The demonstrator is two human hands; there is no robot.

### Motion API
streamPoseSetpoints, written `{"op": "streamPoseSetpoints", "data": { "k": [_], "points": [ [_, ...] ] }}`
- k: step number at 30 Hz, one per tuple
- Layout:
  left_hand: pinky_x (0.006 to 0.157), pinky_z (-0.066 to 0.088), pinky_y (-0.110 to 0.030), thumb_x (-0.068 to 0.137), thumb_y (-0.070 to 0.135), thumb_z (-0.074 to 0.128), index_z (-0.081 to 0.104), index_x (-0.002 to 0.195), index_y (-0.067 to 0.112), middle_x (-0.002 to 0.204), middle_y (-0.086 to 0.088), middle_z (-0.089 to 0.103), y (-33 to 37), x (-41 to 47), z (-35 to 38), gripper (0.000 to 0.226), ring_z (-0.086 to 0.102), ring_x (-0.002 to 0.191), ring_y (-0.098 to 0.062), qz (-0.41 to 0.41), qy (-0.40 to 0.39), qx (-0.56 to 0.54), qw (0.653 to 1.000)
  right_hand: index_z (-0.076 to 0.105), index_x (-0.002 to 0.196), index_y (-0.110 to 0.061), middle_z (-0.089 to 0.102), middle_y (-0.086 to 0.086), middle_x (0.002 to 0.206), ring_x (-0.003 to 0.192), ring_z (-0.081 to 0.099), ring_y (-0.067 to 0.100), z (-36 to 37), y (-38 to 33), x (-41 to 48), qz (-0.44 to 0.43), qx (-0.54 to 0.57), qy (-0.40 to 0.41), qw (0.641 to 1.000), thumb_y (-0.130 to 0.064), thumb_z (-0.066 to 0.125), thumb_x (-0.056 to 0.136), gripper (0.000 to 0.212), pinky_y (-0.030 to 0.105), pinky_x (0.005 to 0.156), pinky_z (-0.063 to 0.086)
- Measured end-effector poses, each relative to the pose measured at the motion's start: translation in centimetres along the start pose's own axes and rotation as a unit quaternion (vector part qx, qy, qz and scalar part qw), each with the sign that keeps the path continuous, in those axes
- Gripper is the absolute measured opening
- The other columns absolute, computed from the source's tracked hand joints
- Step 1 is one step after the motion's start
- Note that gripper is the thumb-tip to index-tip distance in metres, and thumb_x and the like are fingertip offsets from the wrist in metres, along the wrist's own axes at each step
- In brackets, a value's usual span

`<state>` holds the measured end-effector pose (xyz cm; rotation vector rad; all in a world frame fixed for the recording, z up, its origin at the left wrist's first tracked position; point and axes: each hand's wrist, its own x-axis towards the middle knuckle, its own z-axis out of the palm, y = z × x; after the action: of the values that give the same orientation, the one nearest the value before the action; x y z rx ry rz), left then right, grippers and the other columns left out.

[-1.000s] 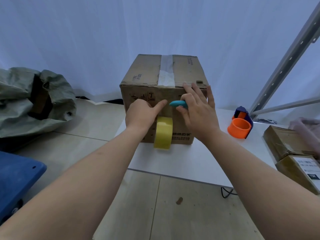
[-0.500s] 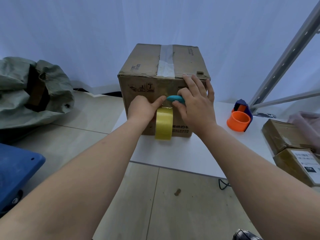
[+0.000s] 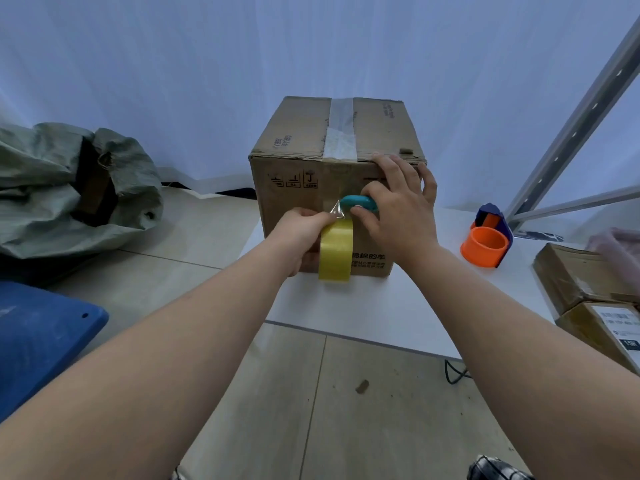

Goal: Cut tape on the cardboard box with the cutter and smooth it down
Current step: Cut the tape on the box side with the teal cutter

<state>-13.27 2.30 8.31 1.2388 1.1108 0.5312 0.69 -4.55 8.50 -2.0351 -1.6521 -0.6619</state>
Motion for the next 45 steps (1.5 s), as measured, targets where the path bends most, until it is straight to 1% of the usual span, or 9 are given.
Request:
{"op": "streamPoseSetpoints", "data": {
  "k": [5, 9, 15, 25, 28, 35, 39, 42, 45],
  "points": [
    [0.069, 0.053, -0.037, 0.087, 0.026, 0.066, 0.058, 0.112, 0.008, 0.095, -0.009, 0.060, -0.2, 0.0, 0.1, 0.031, 0.059, 0.083, -0.023, 0.062, 0.035, 0.031, 0.997, 0.065, 0.099, -0.019, 0.039, 0.002, 0.142, 0.135, 0.027, 0.026, 0.0, -0.8, 0.5, 0.037, -0.003, -0.007, 0.999, -0.042, 0.058, 0.085, 0.028, 0.040, 0.110, 0.001],
    [0.060, 0.049, -0.031, 0.088, 0.027, 0.064, 0.057, 0.108, 0.010, 0.084, -0.002, 0.054, -0.2, 0.4, 0.5, 0.028, 0.052, 0.073, -0.016, 0.083, 0.063, 0.064, 0.992, 0.065, 0.102, -0.018, 0.039, 0.003, 0.141, 0.133, 0.028, 0.027, 0.1, -0.9, 0.8, 0.048, -0.009, -0.010, 0.999, -0.040, 0.059, 0.085, 0.029, 0.041, 0.108, 0.003],
    [0.064, 0.050, -0.034, 0.088, 0.029, 0.063, 0.054, 0.096, 0.014, 0.087, -0.006, 0.057, -1.5, 0.9, 0.9, 0.019, 0.056, 0.082, -0.025, 0.090, 0.080, 0.118, 0.986, 0.066, 0.100, -0.017, 0.041, 0.004, 0.140, 0.133, 0.030, 0.029, 0.3, -1.0, 0.9, 0.052, -0.003, -0.006, 0.999, -0.041, 0.060, 0.085, 0.029, 0.045, 0.109, 0.007],
    [0.059, 0.049, -0.030, 0.089, 0.022, 0.059, 0.055, 0.100, 0.017, 0.077, -0.004, 0.055, -1.8, -0.7, 0.6, 0.013, 0.054, 0.066, -0.019, 0.045, 0.013, -0.011, 0.999, 0.065, 0.102, -0.016, 0.037, 0.006, 0.142, 0.136, 0.027, 0.029, 0.0, -1.3, 0.7, 0.052, -0.023, -0.022, 0.998, -0.041, 0.058, 0.086, 0.031, 0.048, 0.114, 0.009],
    [0.048, 0.047, -0.024, 0.086, 0.018, 0.057, 0.056, 0.101, 0.012, 0.067, -0.005, 0.051, -1.6, -1.0, 0.8, 0.016, 0.049, 0.053, -0.017, 0.024, 0.002, -0.050, 0.998, 0.066, 0.102, -0.016, 0.037, 0.006, 0.141, 0.135, 0.027, 0.029, -0.2, -1.4, 0.7, 0.057, -0.027, -0.025, 0.998, -0.041, 0.059, 0.085, 0.031, 0.048, 0.113, 0.009],
    [0.063, 0.053, -0.030, 0.091, 0.015, 0.053, 0.051, 0.111, 0.011, 0.079, -0.009, 0.056, -1.4, -0.9, 1.5, 0.021, 0.055, 0.064, -0.019, 0.008, 0.009, -0.043, 0.999, 0.066, 0.102, -0.017, 0.037, 0.006, 0.142, 0.135, 0.027, 0.029, -0.1, -1.5, 0.8, 0.058, -0.034, -0.031, 0.997, -0.041, 0.060, 0.085, 0.030, 0.049, 0.113, 0.012],
    [0.092, 0.049, -0.045, 0.096, 0.029, 0.043, 0.047, 0.123, 0.018, 0.112, -0.012, 0.056, -1.3, -0.6, 1.5, 0.029, 0.056, 0.103, -0.030, -0.002, 0.052, 0.005, 0.999, 0.066, 0.100, -0.017, 0.038, 0.006, 0.141, 0.134, 0.029, 0.029, 0.0, -1.3, 0.7, 0.052, -0.035, -0.024, 0.998, -0.041, 0.060, 0.085, 0.029, 0.049, 0.113, 0.012],
    [0.087, 0.043, -0.037, 0.099, 0.029, 0.035, 0.043, 0.126, 0.017, 0.109, -0.007, 0.049, -1.5, -0.3, 1.8, 0.030, 0.048, 0.098, -0.024, 0.020, 0.068, 0.033, 0.997, 0.067, 0.097, -0.016, 0.040, 0.007, 0.140, 0.133, 0.030, 0.031, 0.3, -1.2, 0.6, 0.050, -0.034, -0.015, 0.998, -0.040, 0.061, 0.084, 0.028, 0.050, 0.112, 0.012],
    [0.073, 0.040, -0.030, 0.097, 0.031, 0.043, 0.045, 0.115, 0.018, 0.101, -0.003, 0.049, -2.0, -0.1, 1.9, 0.022, 0.047, 0.081, -0.014, 0.046, 0.056, 0.049, 0.996, 0.067, 0.094, -0.015, 0.041, 0.007, 0.139, 0.133, 0.031, 0.031, 0.3, -1.2, 0.6, 0.048, -0.026, -0.008, 0.998, -0.039, 0.063, 0.082, 0.027, 0.050, 0.112, 0.011]
  ]
}}
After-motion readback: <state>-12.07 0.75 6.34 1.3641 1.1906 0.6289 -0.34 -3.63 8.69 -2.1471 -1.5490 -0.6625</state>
